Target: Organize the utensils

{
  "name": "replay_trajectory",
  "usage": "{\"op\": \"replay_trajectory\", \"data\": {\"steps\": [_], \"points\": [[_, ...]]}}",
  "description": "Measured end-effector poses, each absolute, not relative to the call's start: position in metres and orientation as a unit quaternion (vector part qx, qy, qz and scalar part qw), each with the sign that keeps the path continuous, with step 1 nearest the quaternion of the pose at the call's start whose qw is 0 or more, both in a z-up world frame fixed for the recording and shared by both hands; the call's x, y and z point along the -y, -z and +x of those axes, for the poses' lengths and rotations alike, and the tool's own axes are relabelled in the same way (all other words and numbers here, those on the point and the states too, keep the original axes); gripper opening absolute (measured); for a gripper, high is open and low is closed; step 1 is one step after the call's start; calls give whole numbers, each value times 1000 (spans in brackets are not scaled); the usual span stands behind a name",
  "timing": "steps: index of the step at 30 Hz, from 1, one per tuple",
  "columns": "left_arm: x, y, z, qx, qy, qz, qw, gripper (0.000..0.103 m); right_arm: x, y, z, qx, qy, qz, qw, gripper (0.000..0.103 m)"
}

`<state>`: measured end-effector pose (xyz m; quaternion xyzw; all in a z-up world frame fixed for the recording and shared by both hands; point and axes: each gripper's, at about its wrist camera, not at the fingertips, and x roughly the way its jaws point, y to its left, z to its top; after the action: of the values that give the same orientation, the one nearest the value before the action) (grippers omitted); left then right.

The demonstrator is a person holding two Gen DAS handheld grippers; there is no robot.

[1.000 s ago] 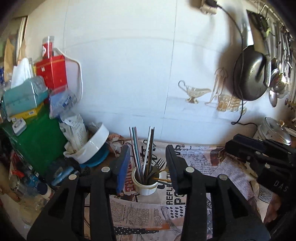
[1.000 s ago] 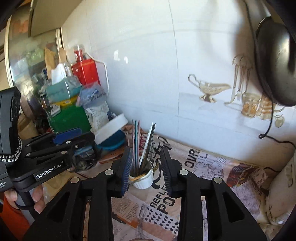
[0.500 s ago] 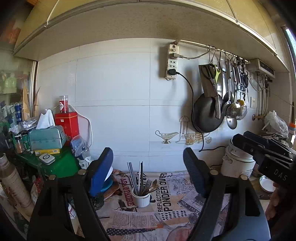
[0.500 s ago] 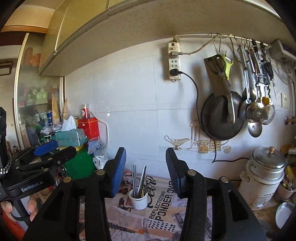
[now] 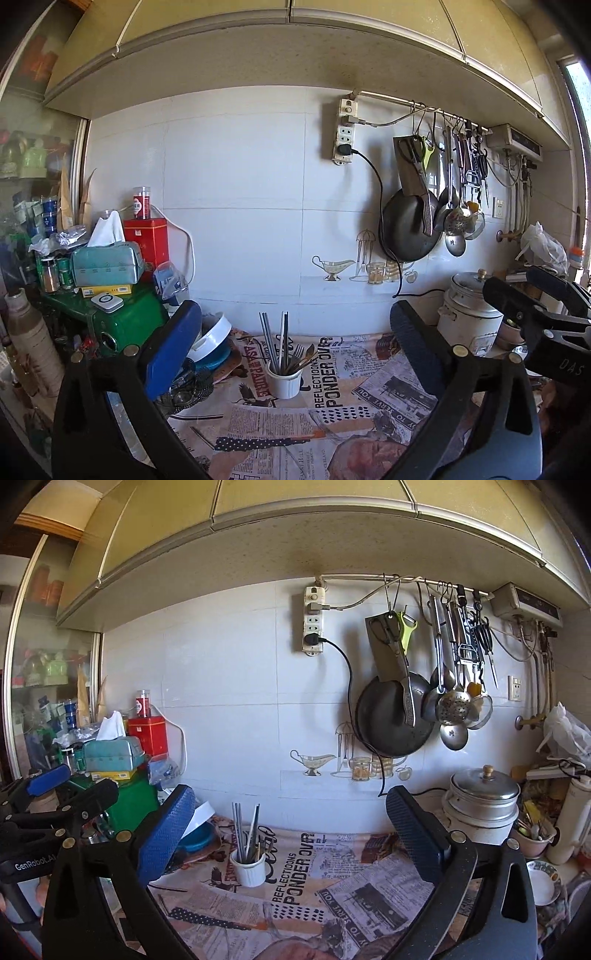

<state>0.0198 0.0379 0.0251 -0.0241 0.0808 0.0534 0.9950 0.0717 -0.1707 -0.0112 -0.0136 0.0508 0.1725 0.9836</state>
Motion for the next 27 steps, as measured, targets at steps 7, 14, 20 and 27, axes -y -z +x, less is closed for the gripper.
{"op": "replay_trajectory", "data": {"steps": [7,14,20,27], "points": [[-40,-18,20,-93,-53,-33,994,102,173,13,68,-55,-173,-16,983,103],[-40,-16,22,-99,-58,-38,993,102,175,14,66,-59,-172,-13,983,103],[-39,-16,22,-98,-59,-35,993,102,175,15,67,-65,-173,-12,983,103],[-38,-14,23,-101,-57,-33,993,102,174,16,69,-70,-175,-12,982,103]]}}
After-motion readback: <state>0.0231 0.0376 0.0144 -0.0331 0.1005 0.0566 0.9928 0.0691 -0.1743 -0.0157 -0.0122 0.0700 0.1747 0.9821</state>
